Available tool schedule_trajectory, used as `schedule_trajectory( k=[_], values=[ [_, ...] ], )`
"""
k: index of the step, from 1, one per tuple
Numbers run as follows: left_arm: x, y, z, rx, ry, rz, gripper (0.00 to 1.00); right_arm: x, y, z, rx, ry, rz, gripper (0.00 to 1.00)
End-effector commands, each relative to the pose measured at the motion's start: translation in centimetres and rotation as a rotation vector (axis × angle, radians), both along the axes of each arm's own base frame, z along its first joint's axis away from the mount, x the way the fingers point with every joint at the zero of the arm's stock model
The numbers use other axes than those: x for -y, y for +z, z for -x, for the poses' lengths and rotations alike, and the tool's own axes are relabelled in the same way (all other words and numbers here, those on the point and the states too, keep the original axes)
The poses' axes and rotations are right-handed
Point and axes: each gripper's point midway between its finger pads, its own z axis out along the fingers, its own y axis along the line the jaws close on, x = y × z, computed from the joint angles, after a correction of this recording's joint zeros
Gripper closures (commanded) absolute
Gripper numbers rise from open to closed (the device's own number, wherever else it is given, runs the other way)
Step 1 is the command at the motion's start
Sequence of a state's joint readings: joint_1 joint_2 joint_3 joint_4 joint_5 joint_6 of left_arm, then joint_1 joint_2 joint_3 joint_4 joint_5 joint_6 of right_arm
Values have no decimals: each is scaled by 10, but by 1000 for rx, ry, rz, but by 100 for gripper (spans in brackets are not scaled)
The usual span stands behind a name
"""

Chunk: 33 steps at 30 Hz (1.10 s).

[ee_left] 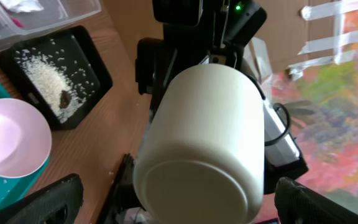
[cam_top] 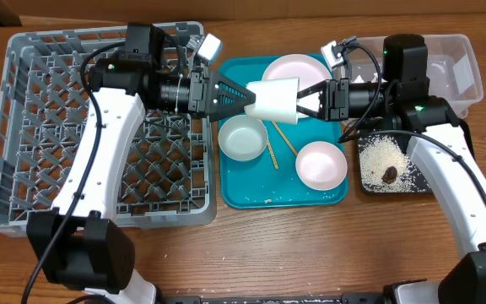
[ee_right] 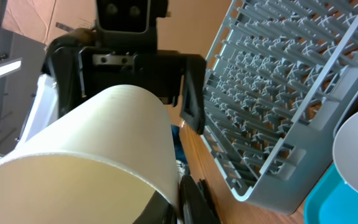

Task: Sort waste into correct bins and load items into the dishwasher
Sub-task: 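Pass the white cup from right gripper to left gripper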

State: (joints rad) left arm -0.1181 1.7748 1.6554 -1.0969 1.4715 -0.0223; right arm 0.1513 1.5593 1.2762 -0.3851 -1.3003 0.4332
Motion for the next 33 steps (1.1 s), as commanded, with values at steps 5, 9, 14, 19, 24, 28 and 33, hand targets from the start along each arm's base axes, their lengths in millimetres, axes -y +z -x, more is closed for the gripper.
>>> schedule_trajectory(
  k=[5,9,14,19,24,28,33],
  values=[
    [1,10,2,-46,-37,98,0,-17,-10,1,-8,-8,43,96],
    [3,10,4,-69,-43,96,0,-33,-20,1,-3,11,61,96],
    [11,10,9,-70,-66,95,6,-38,-22,-7,-11,5,50,96],
    [14,10,11,-71,-75,95,17,-38,-25,-10,-7,3,49,96],
    [13,9,12,-88,-74,93,19,-38,-26,-14,-3,-16,58,96],
    [13,9,12,-94,-74,92,11,-38,-20,-19,17,-29,44,96],
    [13,9,12,-95,-74,92,11,-37,-15,-23,20,-41,32,96]
  ],
)
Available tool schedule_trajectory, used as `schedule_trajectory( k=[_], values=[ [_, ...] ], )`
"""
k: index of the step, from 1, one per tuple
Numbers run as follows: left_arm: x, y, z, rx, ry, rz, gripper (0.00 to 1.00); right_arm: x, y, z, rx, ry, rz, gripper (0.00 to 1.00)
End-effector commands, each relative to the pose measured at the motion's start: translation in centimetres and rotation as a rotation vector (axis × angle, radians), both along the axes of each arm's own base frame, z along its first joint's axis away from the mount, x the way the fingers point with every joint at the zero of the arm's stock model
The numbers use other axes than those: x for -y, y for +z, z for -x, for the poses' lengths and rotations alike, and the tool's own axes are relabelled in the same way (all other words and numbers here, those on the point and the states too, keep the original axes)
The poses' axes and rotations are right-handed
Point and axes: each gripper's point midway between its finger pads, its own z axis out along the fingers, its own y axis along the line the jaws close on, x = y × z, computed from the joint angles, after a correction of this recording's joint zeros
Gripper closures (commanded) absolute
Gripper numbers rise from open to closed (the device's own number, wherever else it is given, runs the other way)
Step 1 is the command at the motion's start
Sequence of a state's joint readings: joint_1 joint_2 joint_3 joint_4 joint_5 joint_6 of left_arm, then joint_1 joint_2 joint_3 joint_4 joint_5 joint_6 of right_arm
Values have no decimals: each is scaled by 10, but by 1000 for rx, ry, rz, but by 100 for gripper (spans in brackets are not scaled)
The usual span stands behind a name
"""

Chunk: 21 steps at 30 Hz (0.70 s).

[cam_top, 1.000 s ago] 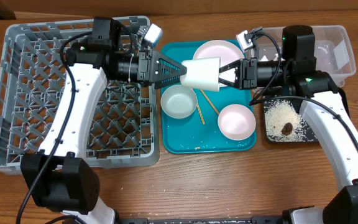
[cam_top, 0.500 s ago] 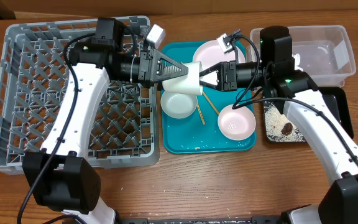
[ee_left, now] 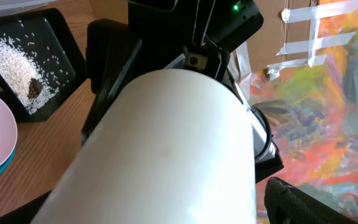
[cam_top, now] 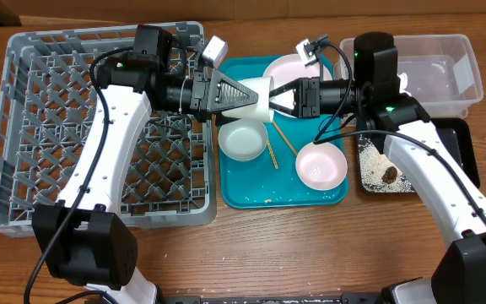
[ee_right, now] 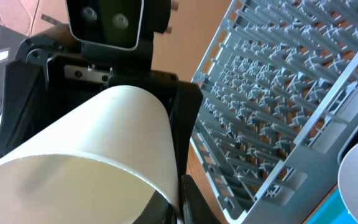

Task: Sort waste into correct bins and load items into the dishwasher
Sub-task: 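Pass the white cup from right gripper to left gripper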

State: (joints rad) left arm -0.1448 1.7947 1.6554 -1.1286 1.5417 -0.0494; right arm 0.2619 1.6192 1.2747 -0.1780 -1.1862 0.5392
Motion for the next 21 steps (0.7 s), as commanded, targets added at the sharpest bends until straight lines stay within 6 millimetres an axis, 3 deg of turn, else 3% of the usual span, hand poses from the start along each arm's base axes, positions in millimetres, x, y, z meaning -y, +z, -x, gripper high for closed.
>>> schedule_trajectory(
  k=[1,21],
  values=[
    [4,5,4,-9,-25,37,12,4,-6,-9,-32,-39,10,96],
    [-1,6,0,3,-10,39,20,18,-12,-3,-70,-13,9,96]
  ],
)
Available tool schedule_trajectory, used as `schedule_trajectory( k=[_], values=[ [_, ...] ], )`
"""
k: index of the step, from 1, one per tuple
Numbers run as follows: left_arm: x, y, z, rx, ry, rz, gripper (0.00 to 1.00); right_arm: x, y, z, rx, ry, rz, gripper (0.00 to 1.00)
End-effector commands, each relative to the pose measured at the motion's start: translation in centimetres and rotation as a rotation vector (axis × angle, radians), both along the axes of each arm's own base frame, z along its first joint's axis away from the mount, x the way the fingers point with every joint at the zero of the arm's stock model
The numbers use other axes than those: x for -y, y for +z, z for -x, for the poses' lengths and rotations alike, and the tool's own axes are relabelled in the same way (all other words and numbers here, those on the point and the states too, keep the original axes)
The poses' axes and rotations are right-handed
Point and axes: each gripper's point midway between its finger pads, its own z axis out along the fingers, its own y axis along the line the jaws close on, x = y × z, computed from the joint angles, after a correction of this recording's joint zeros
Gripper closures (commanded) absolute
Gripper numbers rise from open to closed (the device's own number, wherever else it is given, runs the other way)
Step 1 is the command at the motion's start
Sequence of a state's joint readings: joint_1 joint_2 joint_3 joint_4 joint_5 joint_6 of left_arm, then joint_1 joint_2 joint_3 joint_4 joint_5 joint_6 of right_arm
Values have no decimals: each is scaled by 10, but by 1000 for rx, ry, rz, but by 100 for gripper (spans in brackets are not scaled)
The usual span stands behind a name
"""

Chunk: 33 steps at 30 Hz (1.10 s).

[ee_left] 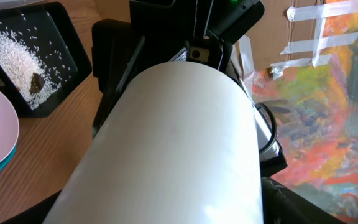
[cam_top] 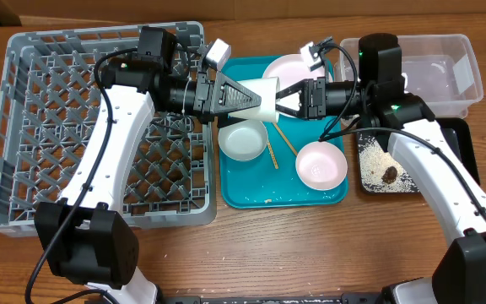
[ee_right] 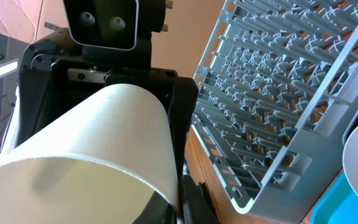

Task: Sort waste into correct bins and load items into the dishwasher
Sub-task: 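Pass the white cup from right gripper to left gripper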

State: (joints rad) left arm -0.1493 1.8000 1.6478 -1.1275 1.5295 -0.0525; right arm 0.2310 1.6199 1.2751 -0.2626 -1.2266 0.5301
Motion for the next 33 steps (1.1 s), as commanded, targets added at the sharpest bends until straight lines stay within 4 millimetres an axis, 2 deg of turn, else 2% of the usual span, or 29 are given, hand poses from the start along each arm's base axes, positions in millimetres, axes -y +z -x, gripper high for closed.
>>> schedule_trajectory(
  k=[1,7,13,19,26,30,33],
  values=[
    [-2,11,0,17,-8,52,20,6,-5,-5,13,-11,4,96],
    [-3,11,0,23,-7,53,24,7,-9,-1,3,0,11,96],
    [-8,11,-4,23,10,52,11,8,-15,3,-9,9,26,96],
    [-10,11,-5,23,14,53,13,8,-15,3,-10,9,26,96],
    [-10,11,-5,24,14,52,24,7,-15,4,-10,12,26,96],
    [-10,11,-5,24,14,51,41,7,-15,4,-10,12,26,96],
    [-10,8,-6,26,20,32,49,6,-14,6,-8,23,17,94]
  ],
)
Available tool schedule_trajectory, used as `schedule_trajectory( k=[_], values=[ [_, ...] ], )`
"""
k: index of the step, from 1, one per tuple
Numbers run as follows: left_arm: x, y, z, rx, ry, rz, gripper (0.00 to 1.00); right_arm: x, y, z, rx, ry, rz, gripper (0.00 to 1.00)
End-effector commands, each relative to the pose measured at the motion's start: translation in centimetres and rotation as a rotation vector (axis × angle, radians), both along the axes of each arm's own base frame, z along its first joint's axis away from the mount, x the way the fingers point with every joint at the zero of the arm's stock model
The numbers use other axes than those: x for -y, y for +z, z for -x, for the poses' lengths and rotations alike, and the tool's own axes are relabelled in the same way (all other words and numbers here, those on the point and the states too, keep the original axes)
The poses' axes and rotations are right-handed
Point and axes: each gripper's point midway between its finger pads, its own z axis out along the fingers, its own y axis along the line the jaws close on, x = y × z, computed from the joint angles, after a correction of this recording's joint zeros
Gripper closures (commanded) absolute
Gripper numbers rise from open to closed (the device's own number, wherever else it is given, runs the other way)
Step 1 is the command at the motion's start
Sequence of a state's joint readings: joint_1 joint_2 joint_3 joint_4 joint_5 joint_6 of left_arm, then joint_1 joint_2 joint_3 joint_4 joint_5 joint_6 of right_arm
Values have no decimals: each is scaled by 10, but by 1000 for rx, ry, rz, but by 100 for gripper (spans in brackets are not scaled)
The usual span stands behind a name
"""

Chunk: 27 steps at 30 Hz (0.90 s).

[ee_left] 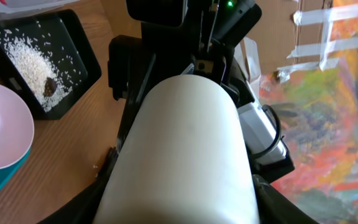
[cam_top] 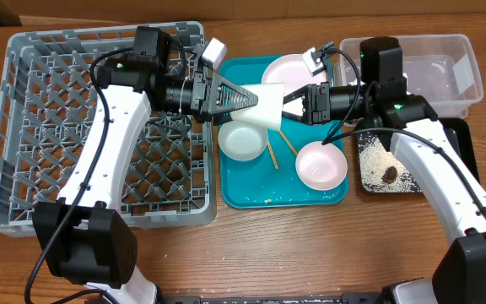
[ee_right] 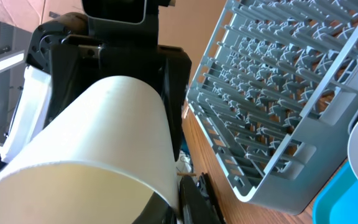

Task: Sort waste into correct bins and load items into the dishwasher
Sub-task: 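Pass the white cup from right gripper to left gripper, then carry the white cup with left gripper into the rack and release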

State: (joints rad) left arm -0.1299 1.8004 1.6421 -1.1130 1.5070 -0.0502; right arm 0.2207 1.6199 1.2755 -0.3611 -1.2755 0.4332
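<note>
A white cup (cam_top: 264,105) hangs on its side over the teal tray (cam_top: 251,192), between both arms. My left gripper (cam_top: 256,101) comes from the rack side and is shut on the cup's body (ee_left: 185,155), with a finger pressed to each flank. My right gripper (cam_top: 292,103) faces it and is shut on the cup's rim (ee_right: 92,143), one finger (ee_right: 194,196) outside the wall and the other inside. The grey dishwasher rack (cam_top: 74,127) lies to the left.
On the tray sit a white bowl (cam_top: 243,139), a pink bowl (cam_top: 321,165), a pink plate (cam_top: 289,69) and a wooden stick (cam_top: 270,150). A black tray with rice (cam_top: 378,160) and a clear bin (cam_top: 445,63) stand at the right.
My left gripper's fingers, which stood apart from the cup's sides, now press on them. The cup sits a little more tilted over the tray; the right gripper remains on the rim.
My right gripper held the cup by its rim over the tray, with the open left gripper just in front of its base. Then the left fingers stood around the cup's body, still wide. Now they are shut on it, so both grippers hold the cup.
</note>
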Motion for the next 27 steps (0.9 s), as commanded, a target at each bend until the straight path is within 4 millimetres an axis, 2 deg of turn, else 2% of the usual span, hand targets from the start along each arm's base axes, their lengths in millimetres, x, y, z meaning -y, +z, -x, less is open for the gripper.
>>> schedule_trajectory(
  k=[1,3,10,13,17,20,24,25,27],
  values=[
    [-3,11,-1,15,-2,38,51,2,-8,-6,-1,-22,19,90],
    [-3,9,-1,16,2,27,53,2,-8,-6,-2,-22,19,82],
    [-12,8,-9,30,32,15,60,5,-7,-9,20,-31,17,40],
    [-25,-10,-23,-6,115,-118,61,14,-7,-15,40,-53,17,30],
    [-52,-34,-45,-35,269,-352,61,32,-8,-26,37,-107,23,19],
    [-71,-32,-48,-23,359,-495,61,48,-17,-35,15,-169,59,12],
    [-108,-17,-40,29,503,-776,60,64,-42,-42,-17,-253,171,6],
    [-128,-12,-31,28,571,-910,60,70,-55,-43,-32,-287,236,4],
    [-150,-8,-16,9,642,-1058,60,74,-65,-41,-29,-293,286,1]
  ],
)
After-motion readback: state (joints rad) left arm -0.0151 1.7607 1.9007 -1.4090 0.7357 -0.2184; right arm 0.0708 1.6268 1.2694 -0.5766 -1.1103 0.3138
